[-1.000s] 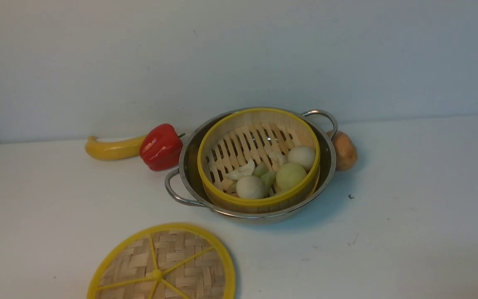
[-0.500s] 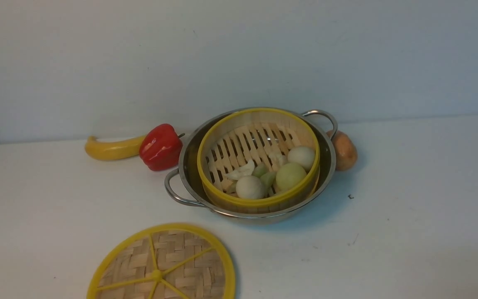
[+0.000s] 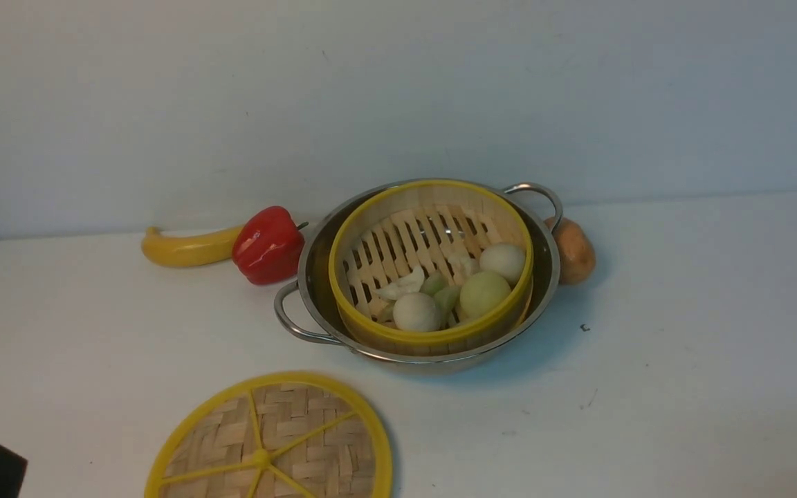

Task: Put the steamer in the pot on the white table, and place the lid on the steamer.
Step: 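Grasp the bamboo steamer lid lying on the table by its centre knob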

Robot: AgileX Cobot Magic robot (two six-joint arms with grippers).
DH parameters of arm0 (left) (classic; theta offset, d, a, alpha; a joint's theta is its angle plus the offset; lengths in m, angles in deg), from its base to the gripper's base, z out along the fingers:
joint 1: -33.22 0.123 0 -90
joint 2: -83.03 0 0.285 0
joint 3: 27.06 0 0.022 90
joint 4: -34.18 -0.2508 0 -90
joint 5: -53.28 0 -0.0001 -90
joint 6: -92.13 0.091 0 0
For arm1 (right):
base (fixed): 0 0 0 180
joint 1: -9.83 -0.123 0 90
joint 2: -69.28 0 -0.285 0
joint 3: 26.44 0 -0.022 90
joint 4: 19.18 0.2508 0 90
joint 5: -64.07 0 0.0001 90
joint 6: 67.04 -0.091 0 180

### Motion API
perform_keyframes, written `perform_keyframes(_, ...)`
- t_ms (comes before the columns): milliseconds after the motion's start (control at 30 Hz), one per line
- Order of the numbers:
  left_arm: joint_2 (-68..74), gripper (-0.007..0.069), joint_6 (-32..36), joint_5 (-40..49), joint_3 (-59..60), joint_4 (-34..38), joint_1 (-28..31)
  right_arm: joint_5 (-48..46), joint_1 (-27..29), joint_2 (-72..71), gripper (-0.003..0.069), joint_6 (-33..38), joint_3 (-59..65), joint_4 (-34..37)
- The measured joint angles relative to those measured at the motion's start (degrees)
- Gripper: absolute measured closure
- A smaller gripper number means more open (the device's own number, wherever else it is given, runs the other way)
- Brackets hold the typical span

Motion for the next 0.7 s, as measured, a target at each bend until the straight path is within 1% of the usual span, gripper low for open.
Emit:
perform_keyframes(100,5.73,0.0383,5.54,11.55,-7.28,-1.77,0.0,0.0,0.0,0.0,0.0418,0.0,0.0,0.0)
perform_keyframes(133,8.83,0.0383,8.97,15.81,-10.72,-2.3,0.0,0.0,0.0,0.0,0.0418,0.0,0.0,0.0)
perform_keyframes(233,17.6,0.0383,16.43,27.24,-18.07,-2.79,0.0,0.05,0.0,0.0,0.0418,0.0,0.0,0.0)
perform_keyframes(267,21.08,0.0383,18.9,30.26,-20.34,-2.85,0.0,0.05,0.0,0.0,0.0418,0.0,0.0,0.0)
perform_keyframes(300,21.8,0.0383,19.42,30.25,-20.77,-2.85,0.0,0.05,0.0,0.0,0.0418,0.0,0.0,0.0)
perform_keyframes(333,26.97,0.0383,23.27,33.58,-23.66,-3.02,0.0,0.05,0.0,0.0,0.0418,0.0,0.0,0.0)
perform_keyframes(367,28.45,0.0383,23.79,34.1,-23.97,-3.03,0.0,0.05,0.0,0.0,0.0418,0.0,0.0,0.0)
perform_keyframes(400,33.65,0.0383,27.56,34.97,-25.91,-3.27,0.0,0.05,0.0,0.0,0.0418,0.0,0.0,0.0)
perform_keyframes(500,45.48,0.0383,37.44,33.35,-28.27,-3.19,0.0,0.05,0.0,0.0,0.0418,0.0,0.0,0.0)
perform_keyframes(533,45.48,0.0383,37.94,33.19,-28.41,-3.18,0.0,0.05,0.0,0.0,0.0418,0.0,0.0,0.0)
perform_keyframes(567,50.14,0.0383,41.01,32.53,-29.44,-2.9,0.0,0.05,0.0,0.0,0.0418,0.0,0.0,0.0)
perform_keyframes(633,55.95,0.0374,43.63,32.37,-30.88,-2.38,0.0,0.05,0.0,0.0,0.0417,0.0,0.0,0.0)
perform_keyframes(700,62.7,0.0339,46.68,33.49,-33.47,-1.96,0.0,0.05,0.0,0.0,0.0417,0.0,0.0,0.0)
